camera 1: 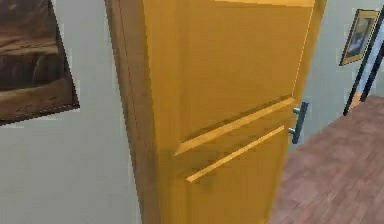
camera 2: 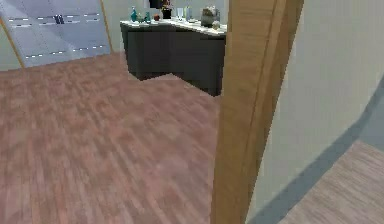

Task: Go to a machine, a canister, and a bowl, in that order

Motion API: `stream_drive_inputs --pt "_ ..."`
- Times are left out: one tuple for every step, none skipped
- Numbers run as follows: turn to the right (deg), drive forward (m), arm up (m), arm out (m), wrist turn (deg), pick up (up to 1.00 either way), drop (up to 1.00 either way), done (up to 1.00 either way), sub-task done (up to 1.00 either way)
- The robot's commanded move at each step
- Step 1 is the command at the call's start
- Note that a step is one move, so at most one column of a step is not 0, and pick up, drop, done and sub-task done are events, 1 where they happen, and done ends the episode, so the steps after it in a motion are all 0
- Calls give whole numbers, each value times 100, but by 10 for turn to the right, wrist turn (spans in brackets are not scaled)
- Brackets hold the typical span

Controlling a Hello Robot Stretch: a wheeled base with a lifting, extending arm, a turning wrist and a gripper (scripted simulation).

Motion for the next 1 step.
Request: stream_drive_inputs --pt "450 0 0 0 0 0 0 0 0"
